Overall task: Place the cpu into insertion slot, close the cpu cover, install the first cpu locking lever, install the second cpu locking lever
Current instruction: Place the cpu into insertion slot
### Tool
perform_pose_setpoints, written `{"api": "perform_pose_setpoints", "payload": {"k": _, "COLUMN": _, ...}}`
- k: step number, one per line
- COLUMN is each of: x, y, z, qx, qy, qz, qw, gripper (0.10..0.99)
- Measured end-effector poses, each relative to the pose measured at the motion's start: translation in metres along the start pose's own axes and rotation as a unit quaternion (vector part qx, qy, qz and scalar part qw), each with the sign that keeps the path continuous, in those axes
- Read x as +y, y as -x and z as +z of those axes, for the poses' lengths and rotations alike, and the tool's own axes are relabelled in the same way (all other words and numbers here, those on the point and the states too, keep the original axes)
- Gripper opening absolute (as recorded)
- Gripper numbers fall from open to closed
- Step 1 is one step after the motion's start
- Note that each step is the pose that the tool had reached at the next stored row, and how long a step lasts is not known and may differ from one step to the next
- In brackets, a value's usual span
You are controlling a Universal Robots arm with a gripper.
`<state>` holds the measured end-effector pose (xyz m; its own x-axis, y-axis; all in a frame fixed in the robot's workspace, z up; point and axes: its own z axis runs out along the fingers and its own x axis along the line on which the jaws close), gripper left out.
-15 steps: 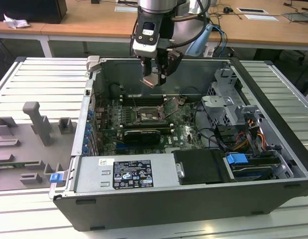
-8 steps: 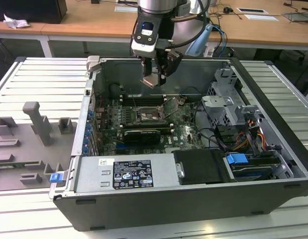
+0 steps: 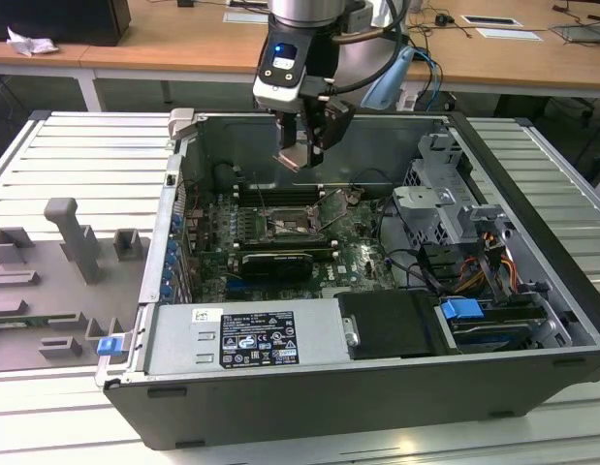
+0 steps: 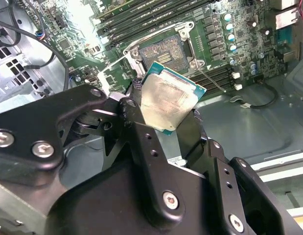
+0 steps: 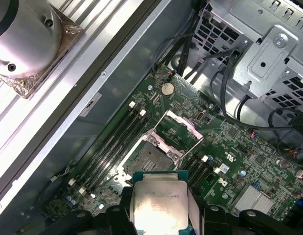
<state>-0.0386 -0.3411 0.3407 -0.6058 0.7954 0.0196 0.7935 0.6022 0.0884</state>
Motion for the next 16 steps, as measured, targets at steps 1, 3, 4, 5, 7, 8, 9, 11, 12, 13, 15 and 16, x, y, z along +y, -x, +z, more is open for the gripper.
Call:
{"api": "perform_pose_setpoints", "payload": {"k": 1, "x": 0.0, "y": 0.0, "z": 0.0001, "qx": -0.0002, "qy": 0.0, "qz": 0.002, "qw": 1.0, "gripper": 0.529}}
{"api": "perform_pose_setpoints", "payload": {"k": 3, "x": 0.0, "y": 0.0, "z": 0.0002, "qx": -0.0005, "qy": 0.0001, "qz": 0.005, "qw": 1.0, "gripper": 0.529}}
{"api": "perform_pose_setpoints", "payload": {"k": 4, "x": 0.0, "y": 0.0, "z": 0.0002, "qx": -0.0006, "qy": 0.0001, "qz": 0.007, "qw": 1.0, "gripper": 0.529}}
{"api": "perform_pose_setpoints", "payload": {"k": 5, "x": 0.0, "y": 0.0, "z": 0.0003, "qx": -0.0007, "qy": 0.0001, "qz": 0.008, "qw": 1.0, "gripper": 0.529}}
{"api": "perform_pose_setpoints", "payload": {"k": 7, "x": 0.0, "y": 0.0, "z": 0.0004, "qx": -0.001, "qy": 0.0002, "qz": 0.011, "qw": 0.9999, "gripper": 0.529}}
{"api": "perform_pose_setpoints", "payload": {"k": 8, "x": 0.0, "y": 0.0, "z": 0.0005, "qx": -0.0011, "qy": 0.0002, "qz": 0.012, "qw": 0.9999, "gripper": 0.529}}
{"api": "perform_pose_setpoints", "payload": {"k": 9, "x": 0.0, "y": 0.0, "z": 0.0006, "qx": -0.0013, "qy": 0.0003, "qz": 0.014, "qw": 0.9999, "gripper": 0.529}}
{"api": "perform_pose_setpoints", "payload": {"k": 11, "x": -0.0001, "y": 0.0, "z": 0.001, "qx": -0.0021, "qy": 0.0004, "qz": 0.022, "qw": 0.9997, "gripper": 0.529}}
{"api": "perform_pose_setpoints", "payload": {"k": 12, "x": -0.0001, "y": 0.0, "z": 0.0011, "qx": -0.0024, "qy": 0.0005, "qz": 0.026, "qw": 0.9997, "gripper": 0.529}}
{"api": "perform_pose_setpoints", "payload": {"k": 13, "x": -0.0001, "y": 0.0, "z": 0.0015, "qx": -0.0028, "qy": 0.0006, "qz": 0.031, "qw": 0.9995, "gripper": 0.529}}
{"api": "perform_pose_setpoints", "payload": {"k": 15, "x": -0.0001, "y": 0.0001, "z": 0.0019, "qx": -0.0036, "qy": 0.0006, "qz": 0.038, "qw": 0.9993, "gripper": 0.529}}
{"api": "perform_pose_setpoints", "payload": {"k": 16, "x": -0.0002, "y": 0.0001, "z": 0.0022, "qx": -0.004, "qy": 0.0007, "qz": 0.042, "qw": 0.9991, "gripper": 0.529}}
